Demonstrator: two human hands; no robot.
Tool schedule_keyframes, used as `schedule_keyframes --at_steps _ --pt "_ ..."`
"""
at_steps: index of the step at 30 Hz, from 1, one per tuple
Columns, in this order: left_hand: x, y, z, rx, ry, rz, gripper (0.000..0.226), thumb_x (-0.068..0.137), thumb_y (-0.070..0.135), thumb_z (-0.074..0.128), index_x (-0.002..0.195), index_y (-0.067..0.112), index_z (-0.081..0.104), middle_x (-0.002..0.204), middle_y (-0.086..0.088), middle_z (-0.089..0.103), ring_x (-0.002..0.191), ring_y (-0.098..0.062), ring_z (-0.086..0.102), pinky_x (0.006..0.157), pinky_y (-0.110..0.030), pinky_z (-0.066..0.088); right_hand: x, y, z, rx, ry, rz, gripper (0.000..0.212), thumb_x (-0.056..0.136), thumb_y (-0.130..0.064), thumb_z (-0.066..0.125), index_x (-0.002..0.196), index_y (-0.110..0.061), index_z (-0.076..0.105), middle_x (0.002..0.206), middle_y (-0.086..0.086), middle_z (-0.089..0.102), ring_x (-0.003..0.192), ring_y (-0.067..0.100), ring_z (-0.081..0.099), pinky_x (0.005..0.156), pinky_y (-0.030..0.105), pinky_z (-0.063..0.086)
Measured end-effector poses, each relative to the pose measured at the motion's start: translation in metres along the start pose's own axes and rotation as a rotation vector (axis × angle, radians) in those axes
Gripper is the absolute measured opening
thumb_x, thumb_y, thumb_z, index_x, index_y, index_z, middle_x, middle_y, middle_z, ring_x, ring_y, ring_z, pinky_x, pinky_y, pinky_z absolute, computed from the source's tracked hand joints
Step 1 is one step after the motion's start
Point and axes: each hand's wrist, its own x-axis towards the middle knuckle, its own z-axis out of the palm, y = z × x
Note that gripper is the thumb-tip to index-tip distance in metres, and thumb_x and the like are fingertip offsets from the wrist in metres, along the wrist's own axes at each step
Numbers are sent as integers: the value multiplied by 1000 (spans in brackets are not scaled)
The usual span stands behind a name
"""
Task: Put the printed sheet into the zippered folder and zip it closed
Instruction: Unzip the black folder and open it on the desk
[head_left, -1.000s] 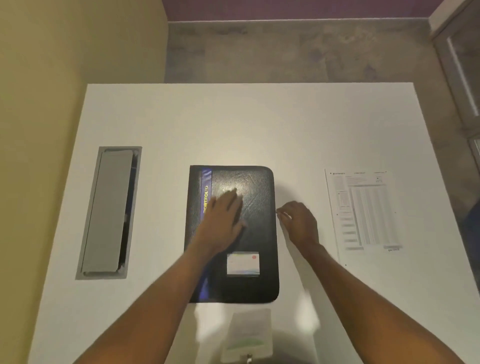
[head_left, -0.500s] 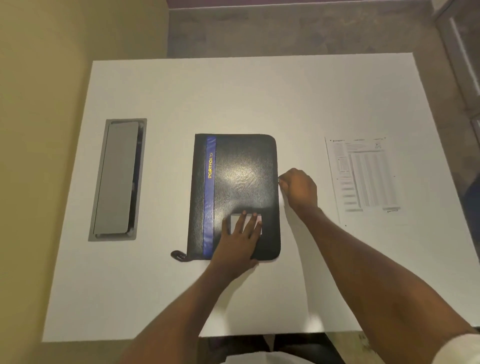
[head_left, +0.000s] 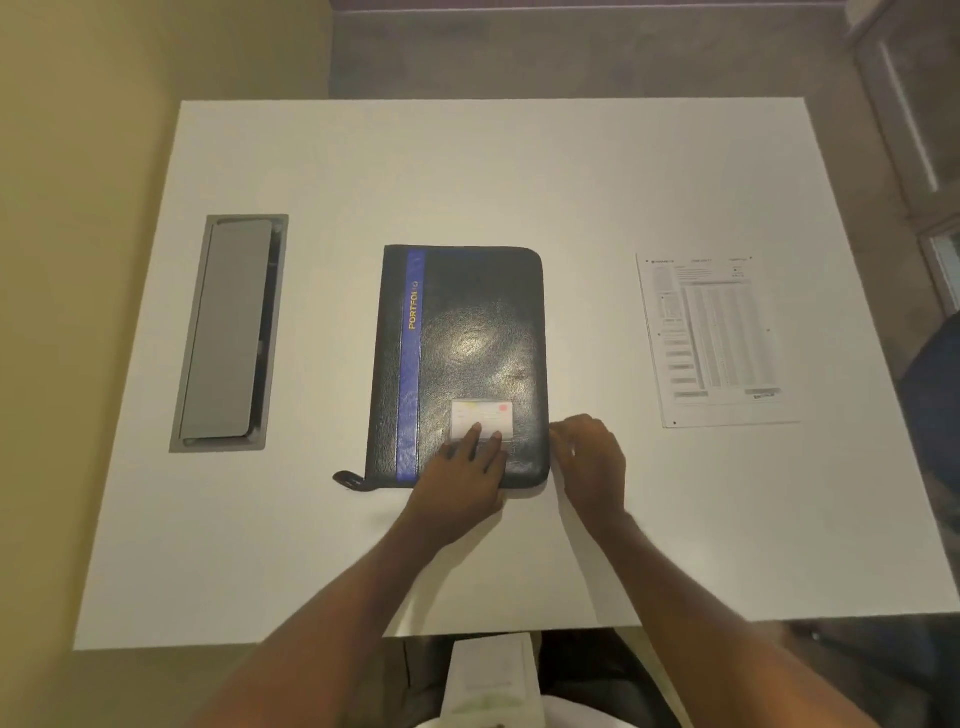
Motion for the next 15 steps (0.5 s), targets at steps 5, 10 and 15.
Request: schedule_keyframes --at_steps 5,10,15 --pt "-2 -1 4 41 19 7 50 76 35 85 117 7 78 128 -13 75 118 -40 71 78 -51 64 -46 12 16 36 48 50 9 92 -10 70 87 -13 77 88 5 71 83 31 65 73 48 55" --pt "-3 -2 5 99 18 30 49 81 37 85 119 7 78 127 -14 75 117 -42 71 76 -52 64 -84 17 40 16 95 1 13 86 -2 78 92 -13 79 83 1 71 73 23 66 65 44 57" --pt "-3 -3 -4 115 13 62 44 83 36 84 118 9 78 126 -12 75 117 -42 72 75 -51 65 -109 -5 71 56 102 -70 19 86 -9 82 96 -23 75 84 -6 75 73 15 64 68 33 55"
